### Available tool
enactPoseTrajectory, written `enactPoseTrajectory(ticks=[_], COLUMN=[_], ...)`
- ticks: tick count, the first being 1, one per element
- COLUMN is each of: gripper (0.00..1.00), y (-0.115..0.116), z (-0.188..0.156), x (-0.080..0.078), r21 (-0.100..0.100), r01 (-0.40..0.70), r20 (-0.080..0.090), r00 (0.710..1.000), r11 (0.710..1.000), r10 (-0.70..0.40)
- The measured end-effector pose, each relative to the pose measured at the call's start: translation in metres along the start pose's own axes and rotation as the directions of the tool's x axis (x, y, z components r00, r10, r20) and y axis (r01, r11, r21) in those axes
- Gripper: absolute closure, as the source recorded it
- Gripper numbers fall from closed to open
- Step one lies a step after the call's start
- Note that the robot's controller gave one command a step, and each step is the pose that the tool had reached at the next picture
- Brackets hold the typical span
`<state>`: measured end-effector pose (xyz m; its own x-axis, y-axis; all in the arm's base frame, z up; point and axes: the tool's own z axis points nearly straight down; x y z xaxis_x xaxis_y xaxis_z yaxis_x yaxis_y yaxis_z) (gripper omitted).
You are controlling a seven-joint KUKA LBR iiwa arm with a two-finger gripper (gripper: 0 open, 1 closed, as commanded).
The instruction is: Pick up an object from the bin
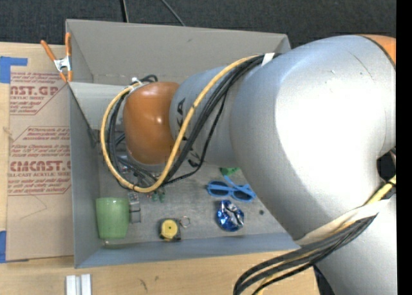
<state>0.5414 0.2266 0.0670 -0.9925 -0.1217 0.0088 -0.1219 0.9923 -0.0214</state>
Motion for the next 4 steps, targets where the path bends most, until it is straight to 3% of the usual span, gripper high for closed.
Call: enactPoseTrajectory(ticks=[1, 2, 3, 4], gripper=[0.00, 0.00, 1.00, 1.00], y=[0.006, 0.025, 0.018, 0.000], z=[-0.003, -0.005, -0.004, -0.147], x=[-0.005, 0.057, 0.056, 0.037], r21=[-0.009, -0.019, -0.008, -0.021], r01=[0.165, 0.153, 0.149, 0.136], r20=[0.009, 0.023, 0.011, 0.022], r00=[0.986, 0.988, 0.989, 0.991], r11=[0.986, 0.988, 0.989, 0.991], r10=[-0.164, -0.152, -0.149, -0.135])
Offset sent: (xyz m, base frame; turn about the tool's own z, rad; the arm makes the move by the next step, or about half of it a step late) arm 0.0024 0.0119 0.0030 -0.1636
